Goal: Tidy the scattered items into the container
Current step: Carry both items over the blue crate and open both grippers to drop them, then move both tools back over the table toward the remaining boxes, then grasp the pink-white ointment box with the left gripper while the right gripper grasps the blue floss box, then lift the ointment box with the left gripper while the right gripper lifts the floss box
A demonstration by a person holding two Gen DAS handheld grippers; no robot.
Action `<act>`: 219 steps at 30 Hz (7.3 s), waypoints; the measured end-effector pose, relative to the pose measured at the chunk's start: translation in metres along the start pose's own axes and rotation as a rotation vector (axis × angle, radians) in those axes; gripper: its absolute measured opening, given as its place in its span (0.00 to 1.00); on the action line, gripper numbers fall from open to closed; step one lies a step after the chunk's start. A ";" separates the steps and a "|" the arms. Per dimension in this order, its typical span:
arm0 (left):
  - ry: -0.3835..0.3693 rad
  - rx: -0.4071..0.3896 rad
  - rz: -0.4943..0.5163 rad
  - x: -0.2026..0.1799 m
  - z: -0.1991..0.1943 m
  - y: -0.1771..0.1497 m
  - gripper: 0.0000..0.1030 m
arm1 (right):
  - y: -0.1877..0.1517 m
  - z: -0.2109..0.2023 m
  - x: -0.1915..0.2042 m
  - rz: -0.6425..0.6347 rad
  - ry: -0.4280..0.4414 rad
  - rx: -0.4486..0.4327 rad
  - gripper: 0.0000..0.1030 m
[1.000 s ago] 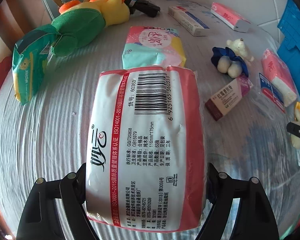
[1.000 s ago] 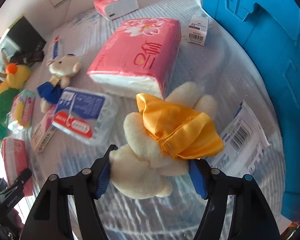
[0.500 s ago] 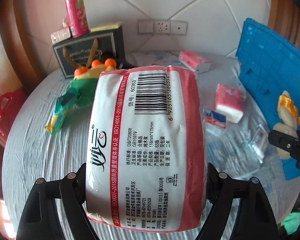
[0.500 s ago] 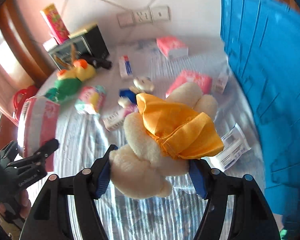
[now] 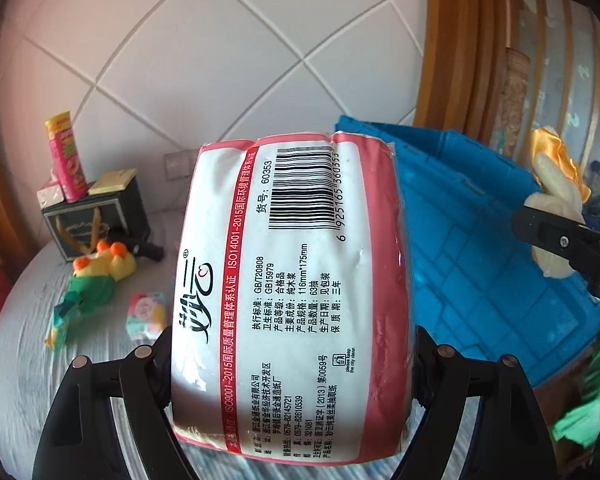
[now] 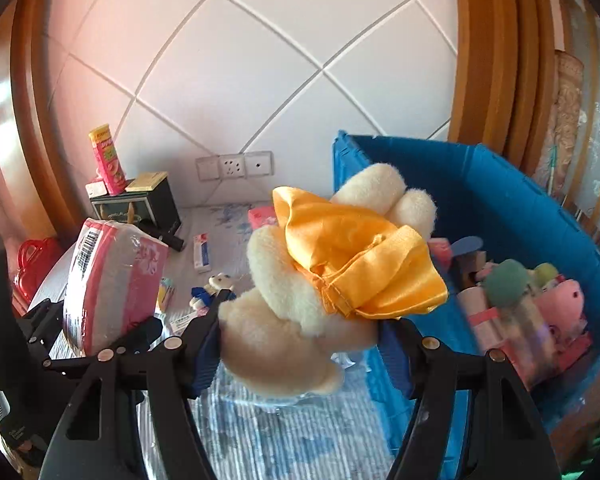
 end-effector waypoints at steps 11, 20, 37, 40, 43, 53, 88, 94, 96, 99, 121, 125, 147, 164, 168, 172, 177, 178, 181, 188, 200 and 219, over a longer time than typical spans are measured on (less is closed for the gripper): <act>-0.047 -0.125 -0.017 -0.206 -0.019 0.033 0.82 | -0.012 -0.047 -0.196 -0.047 -0.081 -0.088 0.65; 0.025 -0.057 0.049 -0.310 0.009 0.029 0.82 | -0.029 -0.033 -0.300 -0.018 -0.048 -0.049 0.65; 0.125 -0.019 0.069 -0.335 0.042 0.023 0.87 | -0.045 -0.002 -0.340 0.020 0.005 0.011 0.80; 0.122 -0.021 0.064 -0.334 0.041 0.023 0.87 | -0.046 -0.002 -0.342 0.021 0.007 0.012 0.87; 0.127 -0.018 0.061 -0.334 0.040 0.022 0.87 | -0.045 -0.003 -0.345 0.021 0.012 0.008 0.90; 0.140 -0.028 0.034 -0.321 0.022 0.013 0.88 | -0.046 -0.013 -0.342 0.023 0.003 -0.008 1.00; 0.387 0.071 -0.189 0.084 -0.063 -0.071 0.92 | -0.030 -0.032 0.017 -0.075 0.231 -0.045 1.00; 0.390 0.159 -0.236 0.136 -0.042 -0.100 0.92 | -0.058 0.015 0.062 -0.097 0.234 0.105 1.00; 0.394 0.179 -0.256 0.147 -0.033 -0.108 0.92 | -0.068 0.029 0.069 -0.109 0.239 0.146 1.00; 0.407 0.204 -0.286 0.159 -0.020 -0.116 0.92 | -0.079 0.056 0.074 -0.132 0.246 0.206 1.00; 0.329 0.426 -0.155 0.187 0.140 -0.117 0.92 | -0.120 0.222 0.123 -0.079 0.326 0.465 1.00; 0.294 0.470 -0.086 0.189 0.186 -0.115 0.92 | -0.119 0.249 0.117 -0.019 0.265 0.482 1.00; 0.236 0.518 -0.134 0.220 0.268 -0.120 0.29 | -0.113 0.338 0.154 -0.110 0.308 0.557 0.97; 0.267 0.541 -0.114 0.230 0.276 -0.110 0.73 | -0.100 0.335 0.161 -0.231 0.300 0.524 0.81; 0.253 0.541 -0.162 0.232 0.283 -0.107 0.74 | -0.099 0.345 0.167 -0.217 0.329 0.522 0.81; 0.247 0.526 -0.153 0.230 0.284 -0.105 0.75 | -0.103 0.358 0.180 -0.248 0.337 0.542 0.81; 0.250 0.513 -0.160 0.227 0.276 -0.104 0.52 | -0.106 0.360 0.182 -0.236 0.295 0.553 0.73; 0.250 0.513 -0.159 0.225 0.274 -0.104 0.48 | -0.107 0.358 0.183 -0.233 0.295 0.558 0.72; 0.244 0.524 -0.153 0.218 0.265 -0.107 0.30 | -0.114 0.349 0.183 -0.217 0.291 0.566 0.71; 0.245 0.531 -0.154 0.217 0.247 -0.122 0.29 | -0.130 0.326 0.177 -0.189 0.286 0.585 0.71; 0.255 0.512 -0.137 0.212 0.251 -0.123 0.27 | -0.123 0.326 0.185 -0.179 0.267 0.555 0.66; 0.249 0.254 -0.111 0.167 0.098 -0.080 0.27 | -0.071 0.194 0.187 -0.166 0.237 0.312 0.61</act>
Point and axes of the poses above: each gripper's, at about its wrist camera, not at the fingertips, and z roughly the way its jaws point, x to its left, y to its top, the point moved 6 cm from there along z, roughly the way its jaws point, and after that the axes turned 6 degrees about -z, right-handed, at the moved point
